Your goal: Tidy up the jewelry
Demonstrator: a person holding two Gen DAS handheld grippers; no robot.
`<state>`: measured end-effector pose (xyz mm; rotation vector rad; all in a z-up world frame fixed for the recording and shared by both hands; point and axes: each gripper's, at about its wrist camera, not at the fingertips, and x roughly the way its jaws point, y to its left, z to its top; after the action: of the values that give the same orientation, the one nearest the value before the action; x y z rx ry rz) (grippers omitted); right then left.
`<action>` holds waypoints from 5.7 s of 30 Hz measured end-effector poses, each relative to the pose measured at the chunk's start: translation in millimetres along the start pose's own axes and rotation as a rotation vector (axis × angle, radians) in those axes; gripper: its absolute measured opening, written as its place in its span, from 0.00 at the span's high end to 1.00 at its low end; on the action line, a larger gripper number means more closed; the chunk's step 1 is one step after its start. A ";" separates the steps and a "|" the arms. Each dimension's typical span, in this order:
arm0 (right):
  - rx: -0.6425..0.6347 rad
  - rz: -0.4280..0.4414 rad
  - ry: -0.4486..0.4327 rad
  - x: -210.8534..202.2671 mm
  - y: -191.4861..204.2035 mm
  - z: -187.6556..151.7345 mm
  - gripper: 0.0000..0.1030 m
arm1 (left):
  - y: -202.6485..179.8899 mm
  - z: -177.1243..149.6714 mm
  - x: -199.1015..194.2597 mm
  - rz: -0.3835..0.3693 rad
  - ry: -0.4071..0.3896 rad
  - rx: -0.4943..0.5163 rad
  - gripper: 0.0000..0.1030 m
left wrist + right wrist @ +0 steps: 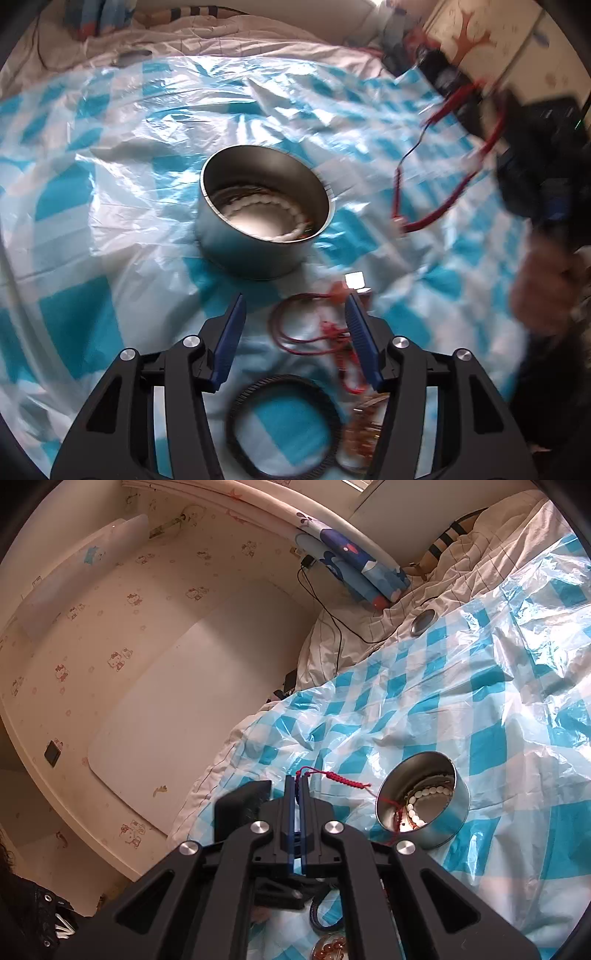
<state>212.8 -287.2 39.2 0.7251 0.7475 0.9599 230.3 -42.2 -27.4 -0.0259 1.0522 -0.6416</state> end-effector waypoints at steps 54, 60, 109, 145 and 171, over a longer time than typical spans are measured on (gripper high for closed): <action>0.037 0.015 -0.066 -5.4 -4.6 5.8 0.97 | -13.2 33.6 -90.8 -0.230 -0.317 -0.015 0.99; 0.067 0.041 -0.083 2.7 -16.7 15.0 0.97 | -2.9 60.2 -84.2 -0.218 -0.341 -0.038 0.98; -0.028 -0.499 0.253 32.7 -22.7 -50.9 0.28 | 43.6 25.5 -67.2 0.018 -0.187 -0.214 0.35; -0.103 -0.274 0.147 29.4 9.1 -39.1 0.92 | 10.4 -22.8 -86.1 0.148 -0.128 0.038 0.92; -0.222 -0.467 0.022 60.5 -31.5 22.6 0.92 | 27.0 80.4 16.4 0.147 -0.132 -0.112 0.90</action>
<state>267.9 -249.8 12.2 0.3235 0.7710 0.6113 314.0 -50.6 -7.9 -0.0861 0.9519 -0.4413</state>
